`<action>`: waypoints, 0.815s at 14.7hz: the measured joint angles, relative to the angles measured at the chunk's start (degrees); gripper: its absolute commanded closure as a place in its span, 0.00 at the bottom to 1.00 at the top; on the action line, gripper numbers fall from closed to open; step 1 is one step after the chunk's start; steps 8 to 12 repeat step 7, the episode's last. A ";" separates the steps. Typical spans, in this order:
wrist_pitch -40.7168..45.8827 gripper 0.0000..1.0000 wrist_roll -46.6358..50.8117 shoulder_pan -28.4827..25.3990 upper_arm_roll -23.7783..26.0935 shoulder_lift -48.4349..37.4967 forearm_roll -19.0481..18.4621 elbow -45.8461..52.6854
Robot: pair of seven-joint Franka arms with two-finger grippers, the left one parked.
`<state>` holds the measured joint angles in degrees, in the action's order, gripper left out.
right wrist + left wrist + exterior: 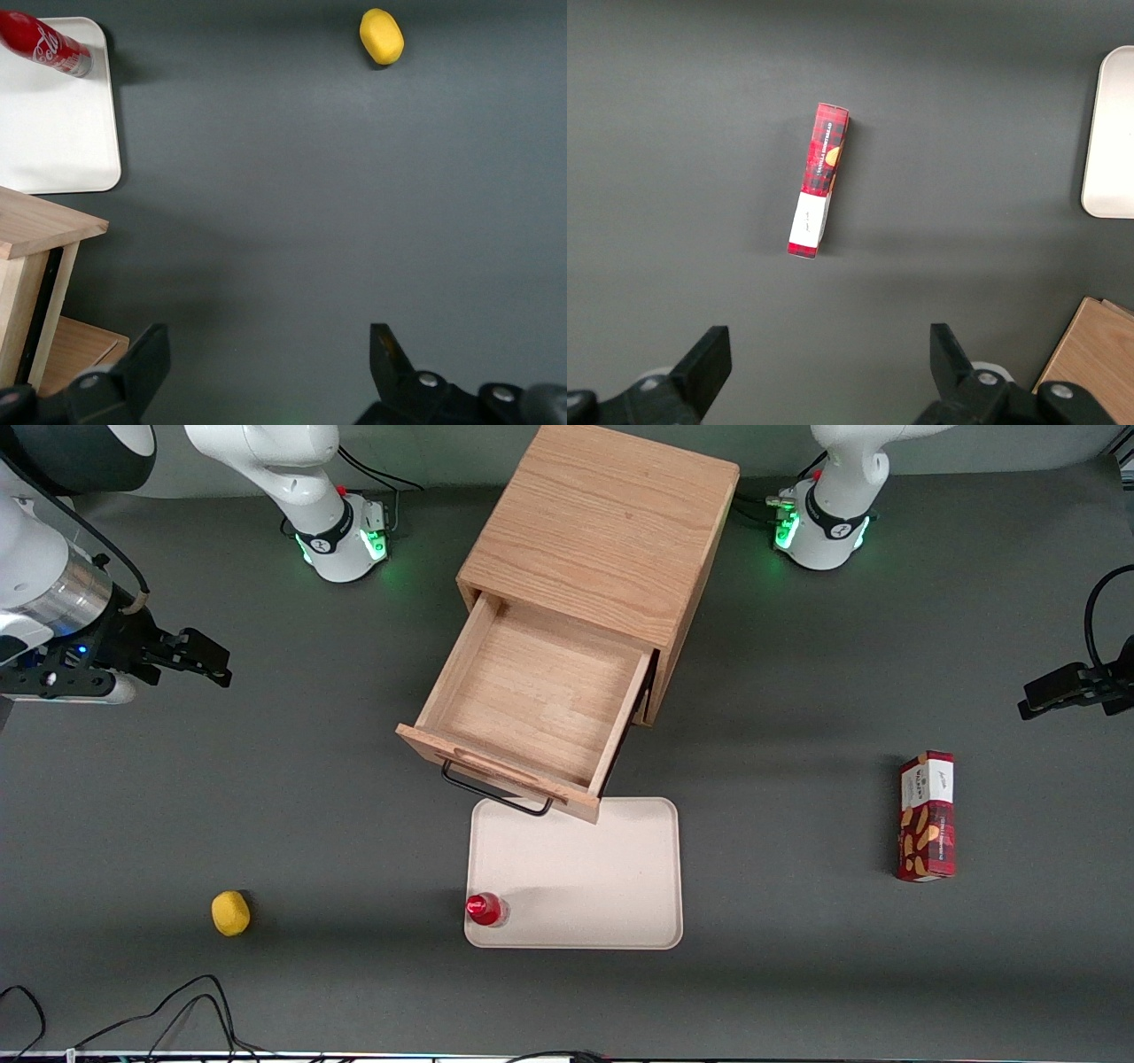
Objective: Open upper drawer
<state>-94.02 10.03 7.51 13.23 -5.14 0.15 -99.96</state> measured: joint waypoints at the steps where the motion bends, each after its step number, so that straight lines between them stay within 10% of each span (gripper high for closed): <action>1: 0.04 0.00 0.06 0.02 -0.09 0.01 -0.01 0.00; 12: 0.04 0.00 0.25 0.02 -0.14 0.02 -0.04 0.51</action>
